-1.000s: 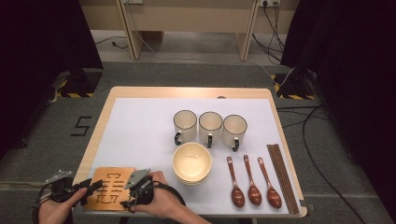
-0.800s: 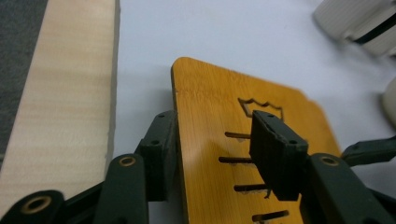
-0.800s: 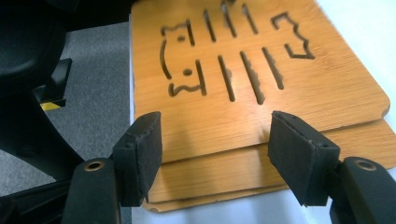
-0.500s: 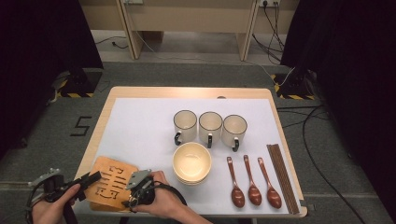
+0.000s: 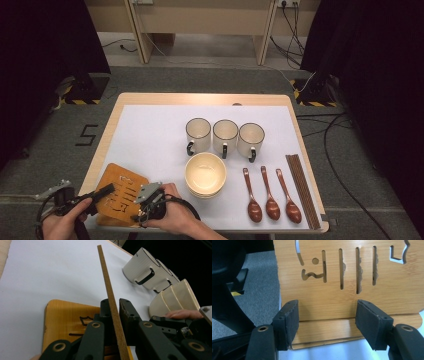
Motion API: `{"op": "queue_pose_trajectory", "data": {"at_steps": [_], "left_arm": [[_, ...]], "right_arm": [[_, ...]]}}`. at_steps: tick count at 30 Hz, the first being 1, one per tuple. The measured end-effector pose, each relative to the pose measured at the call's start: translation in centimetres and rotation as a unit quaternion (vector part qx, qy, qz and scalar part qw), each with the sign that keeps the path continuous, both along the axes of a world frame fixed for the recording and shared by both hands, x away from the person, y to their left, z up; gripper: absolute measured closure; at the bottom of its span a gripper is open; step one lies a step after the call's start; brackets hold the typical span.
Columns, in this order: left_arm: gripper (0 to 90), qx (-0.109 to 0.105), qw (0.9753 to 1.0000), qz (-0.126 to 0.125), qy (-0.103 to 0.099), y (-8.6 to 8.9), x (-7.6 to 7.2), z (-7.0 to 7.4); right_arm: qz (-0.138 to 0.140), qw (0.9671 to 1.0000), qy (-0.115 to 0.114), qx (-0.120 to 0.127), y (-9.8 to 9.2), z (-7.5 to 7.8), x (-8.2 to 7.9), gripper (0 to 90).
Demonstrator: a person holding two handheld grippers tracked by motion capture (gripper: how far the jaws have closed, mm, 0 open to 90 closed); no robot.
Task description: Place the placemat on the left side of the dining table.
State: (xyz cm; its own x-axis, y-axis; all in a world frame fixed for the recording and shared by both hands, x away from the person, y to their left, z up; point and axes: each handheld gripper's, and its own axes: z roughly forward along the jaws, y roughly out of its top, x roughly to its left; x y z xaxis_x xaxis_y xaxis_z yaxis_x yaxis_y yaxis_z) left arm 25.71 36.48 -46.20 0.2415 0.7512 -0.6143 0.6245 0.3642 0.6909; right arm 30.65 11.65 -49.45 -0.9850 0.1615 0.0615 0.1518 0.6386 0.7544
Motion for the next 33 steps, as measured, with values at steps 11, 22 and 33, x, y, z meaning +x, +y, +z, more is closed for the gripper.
{"op": "queue_pose_trajectory", "data": {"at_steps": [11,22,33], "left_arm": [[85.7,-0.006,0.9996,-0.005,-0.028,-0.4,-0.2,1.9],[85.7,0.026,0.9982,0.009,-0.054,-0.8,0.5,3.4],[85.7,0.053,0.9963,0.01,-0.066,-1.5,2.0,4.5]], "right_arm": [[-0.013,0.9997,-0.013,0.018,-1.4,1.8,-0.3,37.3],[-0.026,0.9984,-0.035,0.036,-2.8,3.9,-0.1,38.9],[-0.05,0.9965,-0.043,0.05,-4.5,5.6,-0.1,41.5]]}}
